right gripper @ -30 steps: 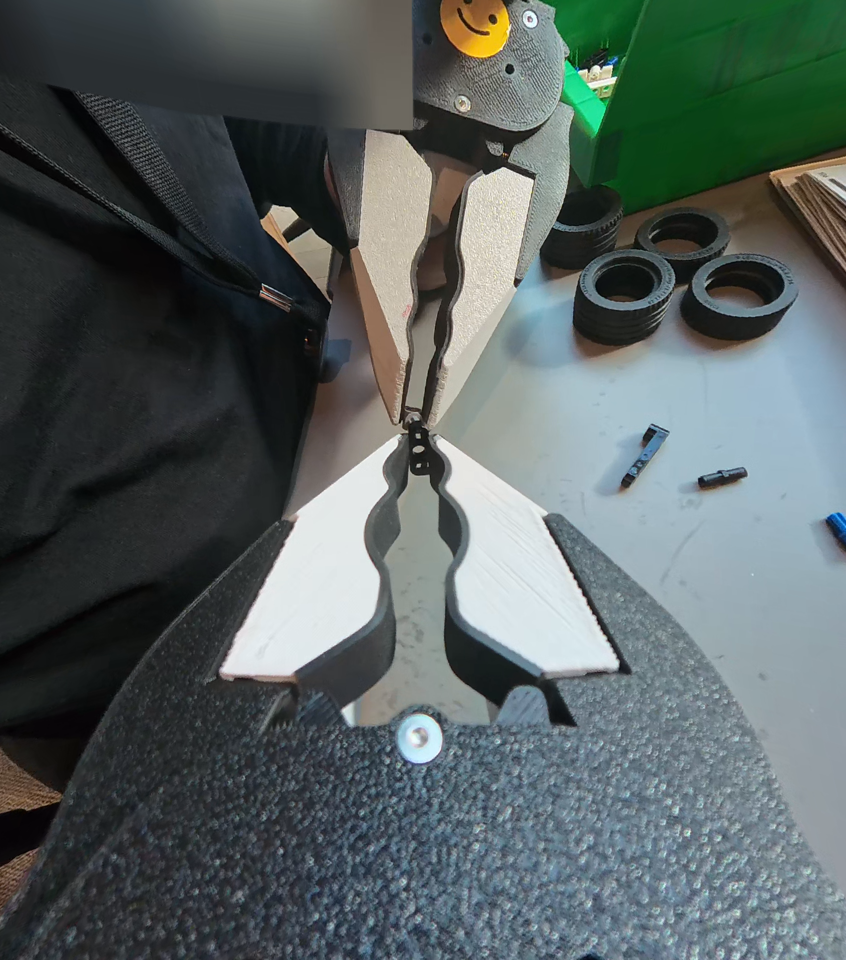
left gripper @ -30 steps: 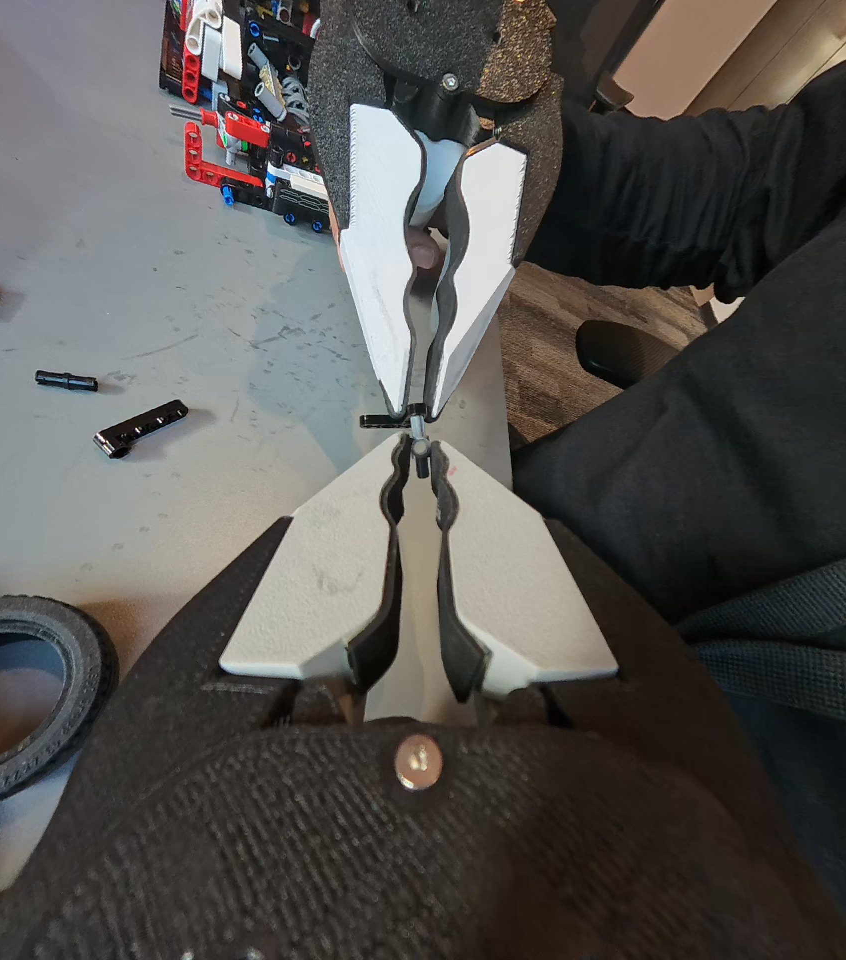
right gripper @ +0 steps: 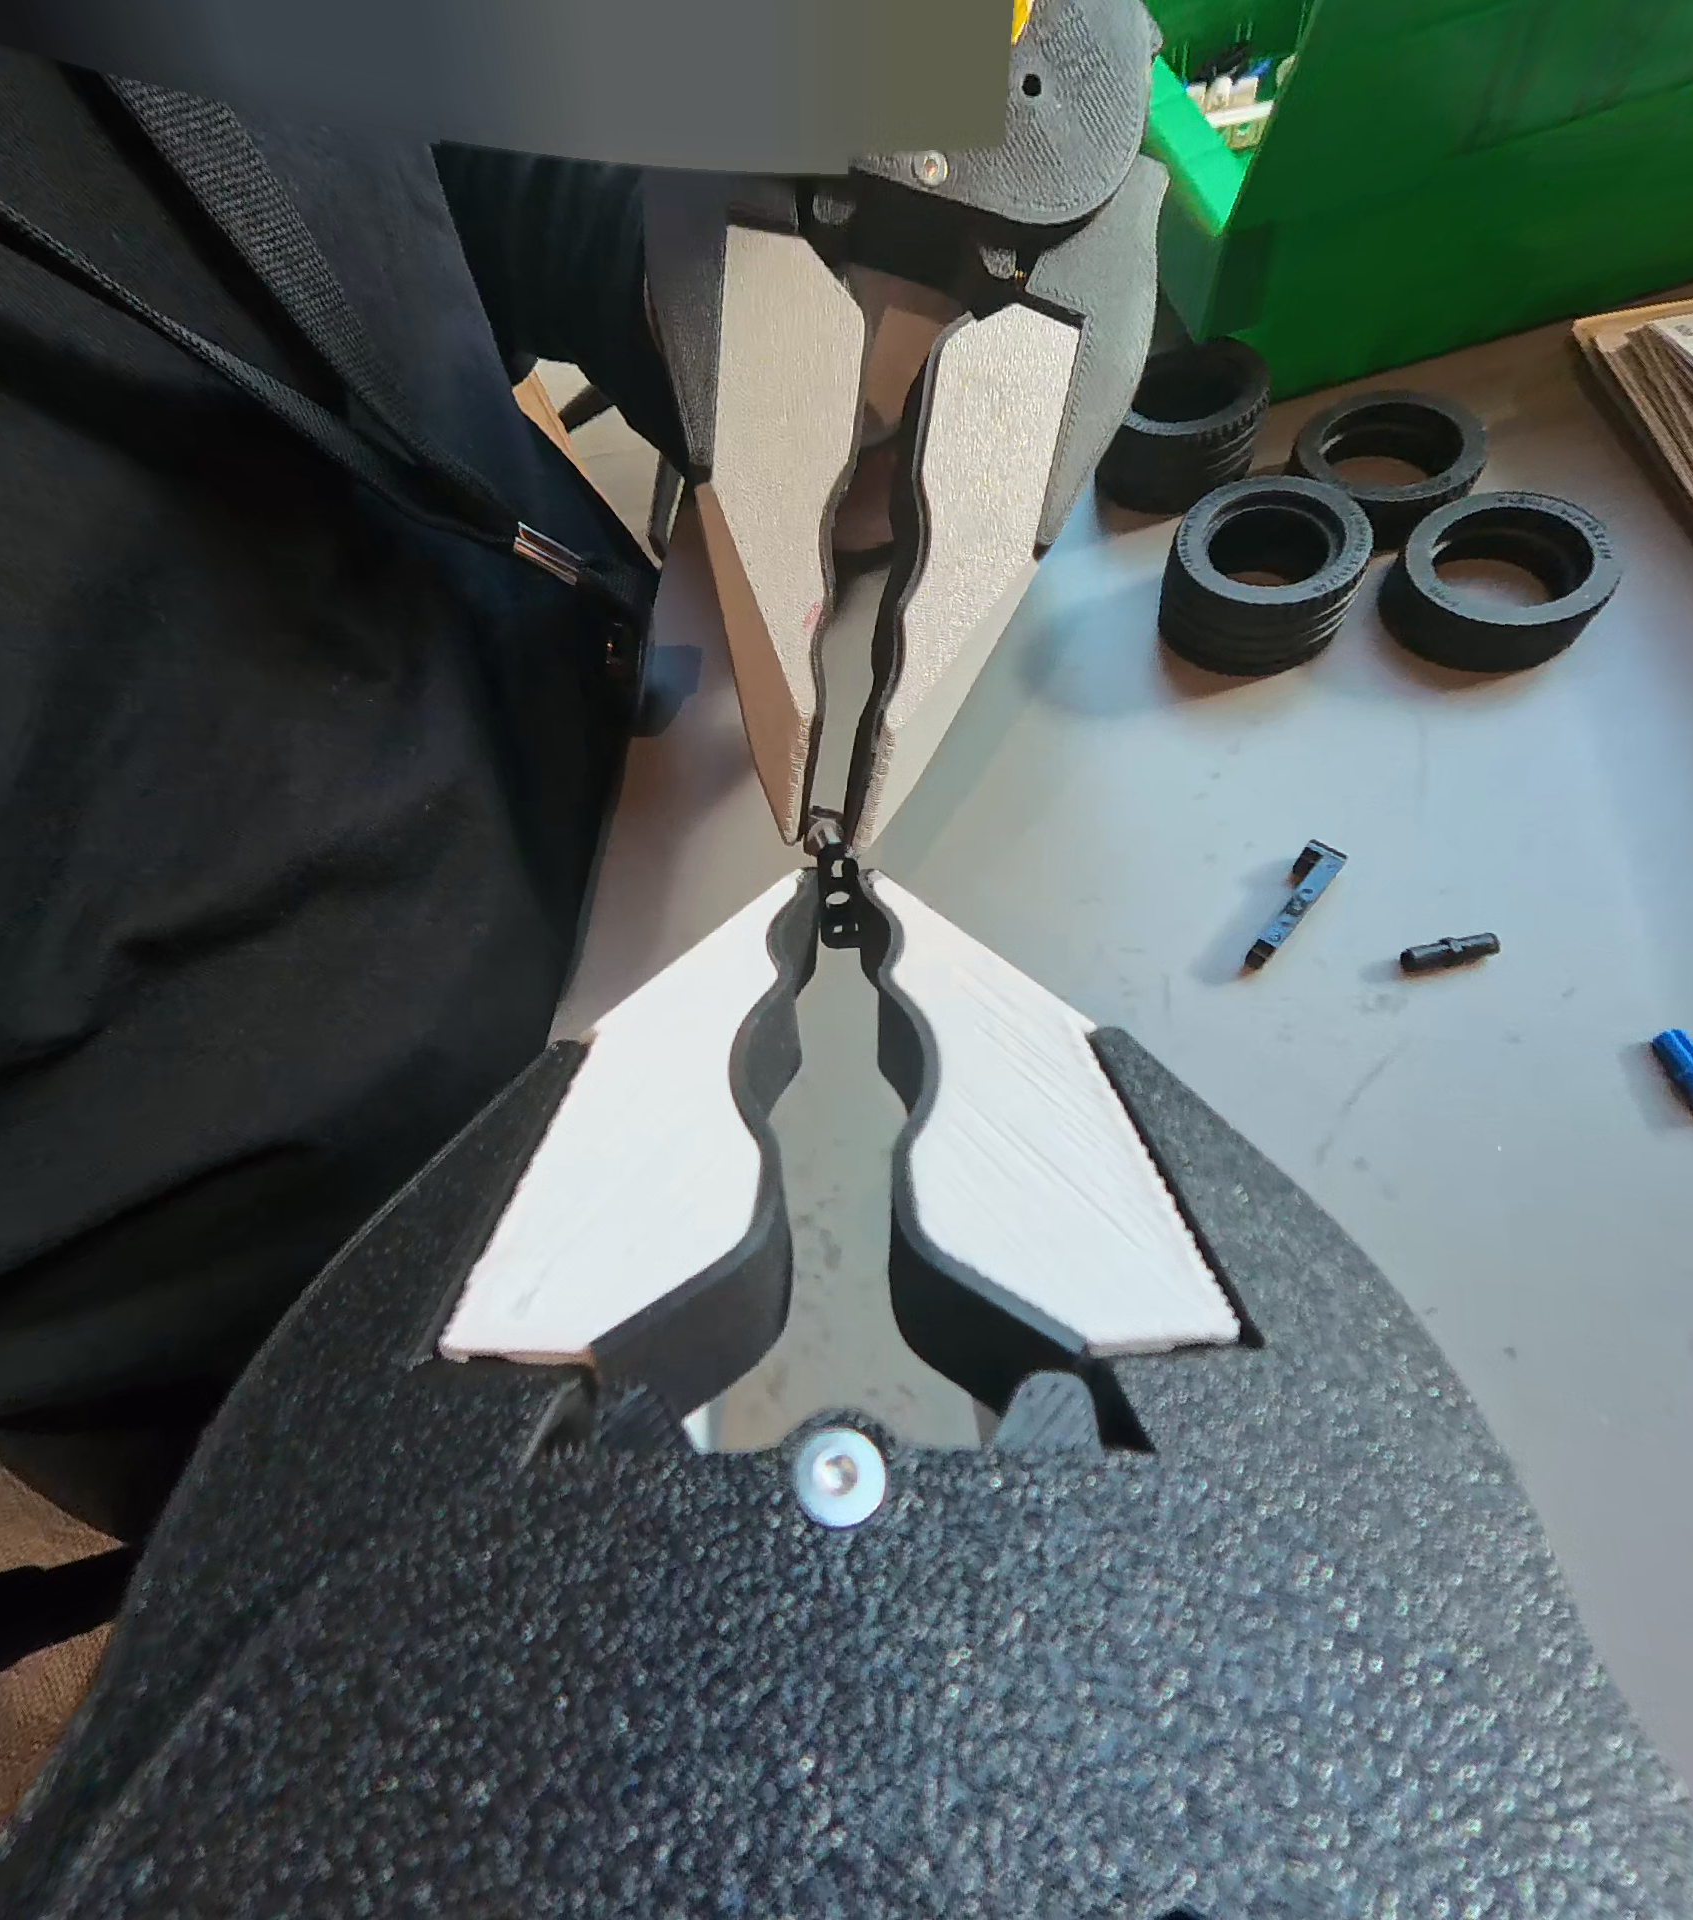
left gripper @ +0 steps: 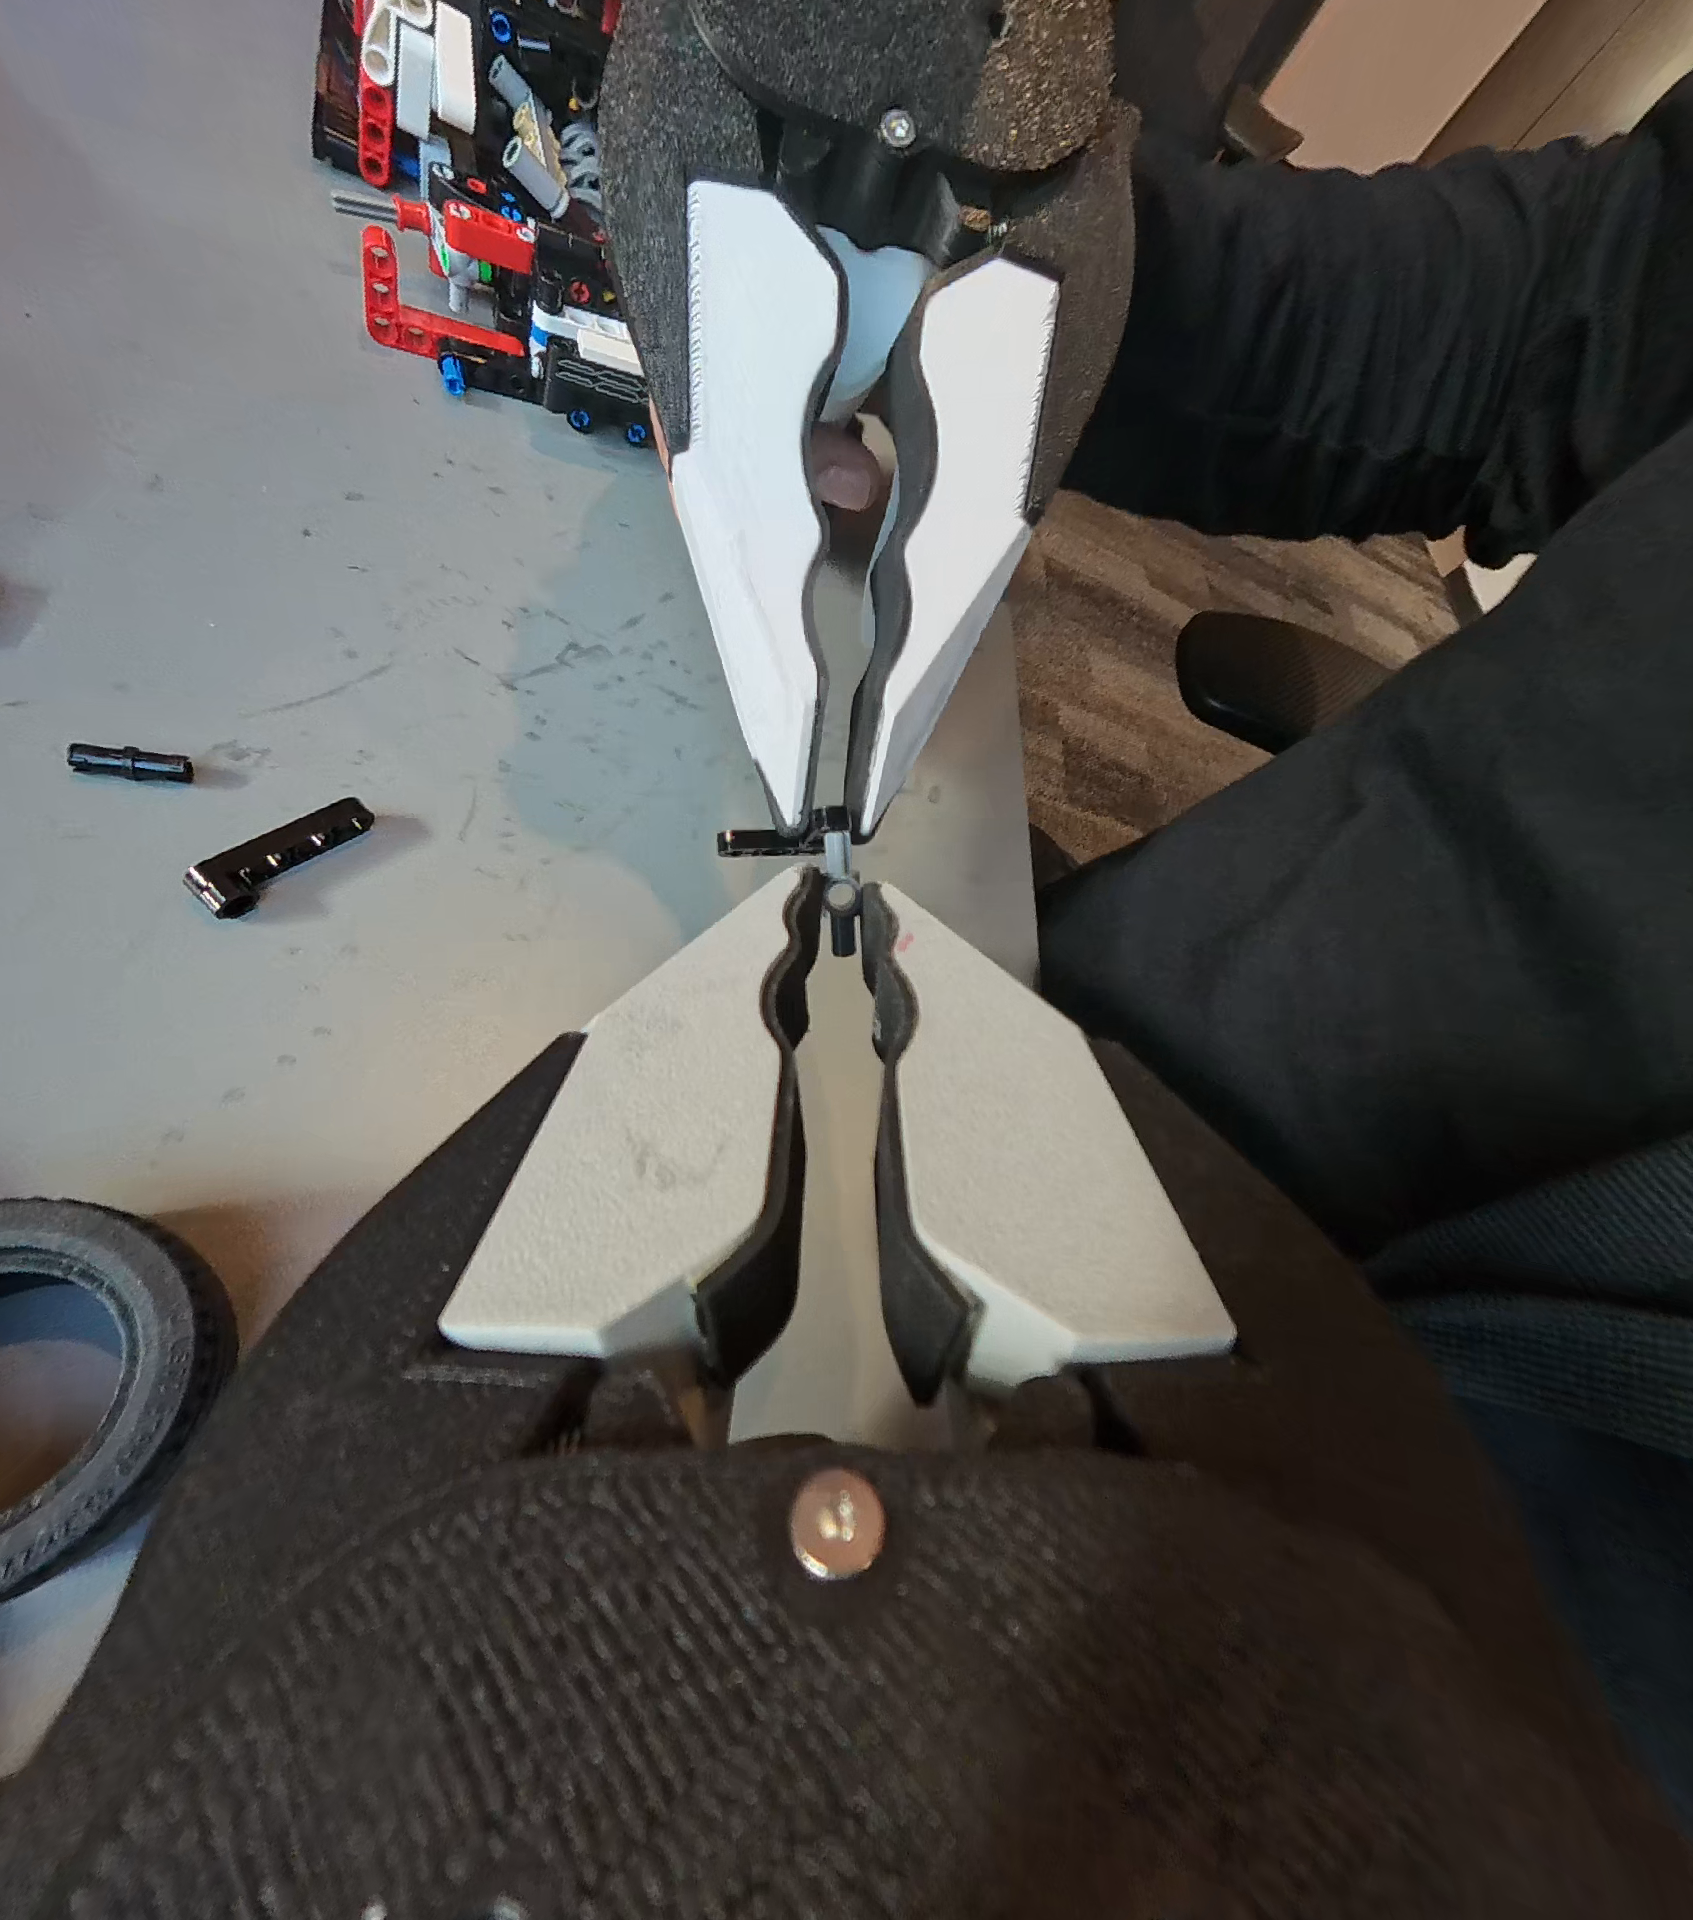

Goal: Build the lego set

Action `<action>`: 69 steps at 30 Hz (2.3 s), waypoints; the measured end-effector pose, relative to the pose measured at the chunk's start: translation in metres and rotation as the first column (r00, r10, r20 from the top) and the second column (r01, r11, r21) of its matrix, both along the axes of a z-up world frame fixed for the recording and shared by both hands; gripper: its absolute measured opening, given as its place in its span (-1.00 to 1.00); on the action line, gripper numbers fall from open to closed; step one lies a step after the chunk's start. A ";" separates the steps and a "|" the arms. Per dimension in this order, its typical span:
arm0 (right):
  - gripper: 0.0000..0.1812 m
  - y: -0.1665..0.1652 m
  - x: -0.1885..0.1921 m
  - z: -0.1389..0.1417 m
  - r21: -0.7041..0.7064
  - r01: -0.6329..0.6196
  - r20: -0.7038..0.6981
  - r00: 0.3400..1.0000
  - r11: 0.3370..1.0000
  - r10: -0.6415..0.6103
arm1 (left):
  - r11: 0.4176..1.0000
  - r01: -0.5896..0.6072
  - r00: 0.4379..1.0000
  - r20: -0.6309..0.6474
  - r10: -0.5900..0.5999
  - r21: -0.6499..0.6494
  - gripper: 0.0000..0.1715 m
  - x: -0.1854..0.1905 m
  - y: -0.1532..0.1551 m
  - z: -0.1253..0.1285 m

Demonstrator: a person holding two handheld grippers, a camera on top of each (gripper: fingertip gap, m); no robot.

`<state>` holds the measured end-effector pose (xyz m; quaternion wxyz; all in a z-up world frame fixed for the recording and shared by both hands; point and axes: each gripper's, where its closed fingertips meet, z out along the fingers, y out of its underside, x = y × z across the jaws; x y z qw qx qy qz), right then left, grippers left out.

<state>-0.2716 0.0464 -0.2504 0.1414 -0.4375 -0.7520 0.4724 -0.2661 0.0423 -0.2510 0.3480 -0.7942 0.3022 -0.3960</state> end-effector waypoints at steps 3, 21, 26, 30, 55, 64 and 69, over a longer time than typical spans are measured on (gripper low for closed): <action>-0.93 0.000 0.000 -0.005 0.087 -0.010 0.009 1.000 0.996 0.009 | 1.000 0.001 0.999 -0.039 -0.001 -0.005 -0.94 0.001 0.000 -0.005; -0.95 0.002 0.002 -0.037 0.214 0.002 0.098 0.995 0.977 -0.023 | 0.997 -0.028 0.985 -0.170 0.015 -0.077 -0.94 -0.002 -0.001 -0.028; -0.96 0.009 0.004 -0.036 0.226 0.041 0.090 0.994 0.973 -0.063 | 0.994 -0.035 0.986 -0.169 0.017 -0.104 -0.95 -0.003 -0.001 -0.030; -0.93 0.012 0.006 -0.037 0.256 0.053 0.094 0.992 0.965 -0.079 | 0.990 -0.051 0.989 -0.147 0.031 -0.134 -0.95 -0.005 0.000 -0.030; -0.95 -0.001 -0.014 -0.022 0.766 0.130 -0.177 0.984 0.629 0.012 | 0.954 -0.111 0.989 -0.125 0.079 -0.278 -0.94 -0.009 0.000 -0.020; -0.96 0.004 -0.019 -0.010 0.618 0.277 -0.285 0.951 0.735 -0.119 | 0.967 -0.164 0.986 -0.055 0.156 -0.196 -0.81 -0.011 0.004 -0.002; -0.96 0.016 -0.023 0.002 0.451 0.381 -0.333 0.911 0.807 -0.244 | 0.967 -0.240 0.970 -0.062 0.235 -0.086 -0.79 -0.029 0.012 0.008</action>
